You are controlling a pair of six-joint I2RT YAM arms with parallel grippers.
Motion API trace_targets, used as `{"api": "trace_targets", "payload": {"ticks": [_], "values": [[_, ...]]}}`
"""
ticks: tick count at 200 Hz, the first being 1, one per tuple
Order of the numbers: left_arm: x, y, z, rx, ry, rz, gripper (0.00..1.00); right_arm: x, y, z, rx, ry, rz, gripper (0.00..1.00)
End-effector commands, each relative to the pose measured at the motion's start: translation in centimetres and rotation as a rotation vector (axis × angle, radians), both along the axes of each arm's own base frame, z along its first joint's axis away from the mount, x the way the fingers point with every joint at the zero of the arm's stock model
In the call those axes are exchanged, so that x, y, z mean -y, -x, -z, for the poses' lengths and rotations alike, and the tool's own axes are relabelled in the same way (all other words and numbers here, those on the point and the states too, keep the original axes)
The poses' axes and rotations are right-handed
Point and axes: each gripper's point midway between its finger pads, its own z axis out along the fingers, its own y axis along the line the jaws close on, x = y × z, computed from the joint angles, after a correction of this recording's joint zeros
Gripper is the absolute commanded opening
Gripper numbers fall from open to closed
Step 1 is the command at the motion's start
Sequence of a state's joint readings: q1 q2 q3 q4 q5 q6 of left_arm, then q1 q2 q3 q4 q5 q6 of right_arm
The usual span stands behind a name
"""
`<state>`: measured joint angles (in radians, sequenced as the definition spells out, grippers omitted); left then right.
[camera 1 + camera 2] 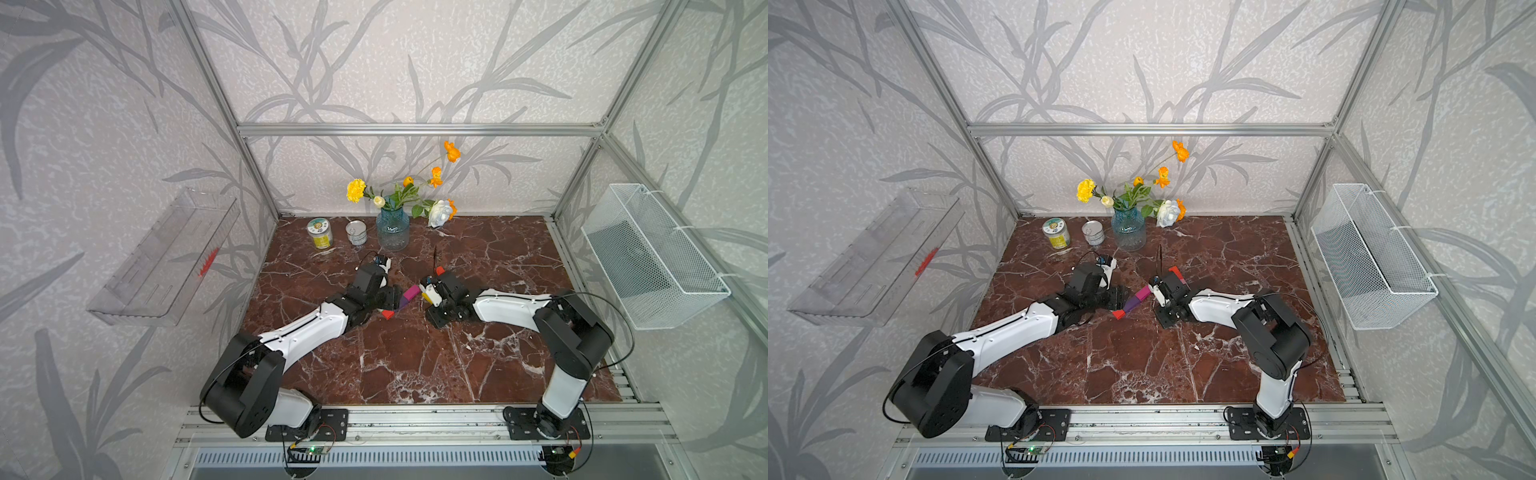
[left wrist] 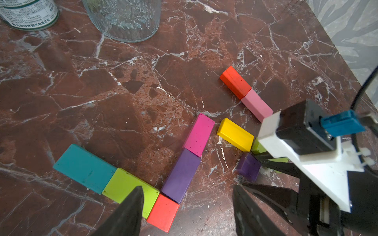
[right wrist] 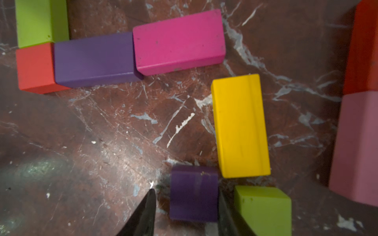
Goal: Assemble the letter v with building blocks
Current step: Pick up the building block from the center of the board, then assemble the building block at the center of the board.
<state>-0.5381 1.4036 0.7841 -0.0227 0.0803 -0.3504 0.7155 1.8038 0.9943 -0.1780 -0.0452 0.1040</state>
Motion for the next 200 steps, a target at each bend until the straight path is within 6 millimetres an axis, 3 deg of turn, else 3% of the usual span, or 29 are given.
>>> {"api": "trace_targets", "payload": {"ticks": [1,48,79,84,106,145,200], "values": [[0.2,-0.5,-0.9,0.014,0.008,0.006,0.68,1.0,0.6,1.3,-0.02,0.089,-0.001,0.44],[0.3,-0.4,-1.0,0.015,0.013,0.007,0.68,0.9,0.3,-0.1,0.028,0.057,-0.001,0.17],[0.9,-0.3,-1.0,0.009,0.035,0.034,0.68,0.5,0.1,-2.2,0.082,-0.013,0.013,0.13],[1.1,-0.3,-1.0,0.005,0.038,0.042,0.68,0.3,-0.1,-3.5,0.108,-0.042,0.015,0.12],[1.7,-0.2,-0.8,-0.013,0.068,0.06,0.67,0.6,-0.3,-5.6,0.159,-0.087,0.039,0.12],[3.5,-0.3,-1.2,-0.022,0.146,0.108,0.66,3.8,-1.2,-7.6,0.231,-0.063,0.119,0.13],[6.3,-1.0,-1.6,-0.045,0.219,0.154,0.63,8.3,-1.8,-6.7,0.192,0.005,0.213,0.14]]}}
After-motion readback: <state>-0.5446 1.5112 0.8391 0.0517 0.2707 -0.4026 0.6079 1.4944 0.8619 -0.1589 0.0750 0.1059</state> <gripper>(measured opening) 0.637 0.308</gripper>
